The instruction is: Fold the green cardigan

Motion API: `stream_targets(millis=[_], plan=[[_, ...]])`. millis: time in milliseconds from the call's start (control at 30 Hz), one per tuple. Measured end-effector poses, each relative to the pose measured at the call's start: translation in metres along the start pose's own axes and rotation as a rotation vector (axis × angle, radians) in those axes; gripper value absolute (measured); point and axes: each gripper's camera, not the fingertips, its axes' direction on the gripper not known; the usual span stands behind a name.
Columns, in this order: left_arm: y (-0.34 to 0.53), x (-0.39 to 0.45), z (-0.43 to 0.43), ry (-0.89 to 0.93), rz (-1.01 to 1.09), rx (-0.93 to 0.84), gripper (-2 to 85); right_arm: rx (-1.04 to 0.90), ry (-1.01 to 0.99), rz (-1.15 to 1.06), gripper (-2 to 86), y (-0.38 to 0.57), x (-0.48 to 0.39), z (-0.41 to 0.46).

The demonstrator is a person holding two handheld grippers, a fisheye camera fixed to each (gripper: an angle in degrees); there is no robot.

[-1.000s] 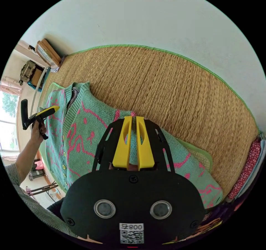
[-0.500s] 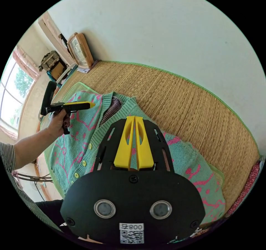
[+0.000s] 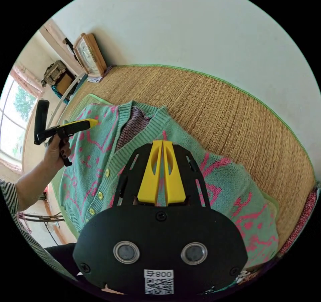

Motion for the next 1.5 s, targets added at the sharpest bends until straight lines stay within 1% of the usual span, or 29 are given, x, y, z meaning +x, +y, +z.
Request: stream_targets(millis=[33,100,133,167,200,267,333,433,500,567,600,667,800,933,1000,1033,1100,1133,1167,1200,1300,1333,1400,1467,1500], plan=[[0.006,-0.002,-0.002,-0.011,-0.005,-0.007,0.2,-0.006,-0.035,-0.039,0.1,0.014,-0.015,-0.002],[0.024,-0.017,0.000,-0.098,-0.063,-0.067,0.2,-0.036,-0.046,-0.076,0.1,0.032,-0.036,0.006],[0.027,-0.023,0.004,-0.108,-0.085,-0.095,0.2,-0.099,-0.044,-0.118,0.1,0.040,-0.050,0.021],[0.031,-0.034,0.009,-0.088,-0.108,-0.125,0.2,-0.167,-0.006,-0.138,0.1,0.046,-0.059,0.041],[0.034,-0.043,0.007,-0.032,-0.144,-0.094,0.2,-0.195,0.022,-0.136,0.1,0.049,-0.062,0.051],[0.034,-0.048,0.001,-0.005,-0.171,-0.090,0.3,-0.184,0.033,-0.122,0.1,0.048,-0.063,0.060],[0.039,-0.042,-0.010,-0.022,-0.128,-0.089,0.3,-0.180,0.019,-0.097,0.1,0.047,-0.062,0.056],[0.065,-0.034,-0.026,-0.006,-0.087,-0.128,0.2,-0.109,-0.007,-0.087,0.1,0.063,-0.071,0.032],[0.100,-0.035,-0.026,0.015,-0.119,-0.230,0.2,-0.128,-0.051,-0.108,0.1,0.081,-0.085,0.030],[0.127,-0.039,-0.022,0.039,-0.181,-0.321,0.2,-0.274,-0.049,-0.160,0.1,0.110,-0.106,0.056],[0.144,-0.040,-0.024,0.096,-0.221,-0.338,0.2,-0.300,-0.033,-0.163,0.1,0.117,-0.109,0.062],[0.165,-0.036,-0.027,0.177,-0.259,-0.346,0.2,-0.272,-0.005,-0.149,0.1,0.128,-0.111,0.065],[0.200,-0.019,-0.013,0.233,-0.277,-0.457,0.2,-0.303,-0.057,-0.113,0.1,0.120,-0.102,0.077],[0.219,-0.014,0.002,0.192,-0.259,-0.518,0.3,-0.294,-0.191,-0.030,0.0,0.120,-0.082,0.084],[0.221,-0.016,0.000,0.184,-0.265,-0.486,0.5,-0.269,-0.191,-0.013,0.0,0.125,-0.079,0.074],[0.220,-0.017,-0.003,0.168,-0.260,-0.468,0.6,-0.227,-0.177,-0.005,0.0,0.129,-0.076,0.062],[0.212,-0.029,-0.021,0.019,-0.256,-0.382,1.1,-0.178,-0.135,0.038,0.0,0.139,-0.066,0.044],[0.209,-0.034,-0.027,-0.020,-0.267,-0.347,1.3,-0.151,-0.075,0.079,0.1,0.146,-0.056,0.034],[0.204,-0.047,-0.038,-0.065,-0.290,-0.272,1.9,-0.141,-0.025,0.115,0.1,0.154,-0.045,0.029],[0.200,-0.060,-0.048,-0.095,-0.318,-0.198,3.1,-0.142,-0.013,0.134,0.1,0.158,-0.039,0.028],[0.193,-0.093,-0.056,-0.182,-0.394,-0.096,6.1,-0.187,-0.058,0.182,0.1,0.169,-0.020,0.040],[0.192,-0.098,-0.054,-0.198,-0.407,-0.095,6.3,-0.197,-0.048,0.176,0.1,0.170,-0.020,0.045],[0.194,-0.112,-0.034,-0.147,-0.426,-0.147,5.9,-0.212,-0.032,0.149,0.1,0.168,-0.026,0.051],[0.196,-0.113,-0.028,-0.156,-0.428,-0.155,4.0,-0.220,0.004,0.127,0.1,0.168,-0.032,0.060],[0.196,-0.114,-0.025,-0.132,-0.420,-0.181,3.0,-0.217,0.008,0.123,0.1,0.169,-0.033,0.061]])
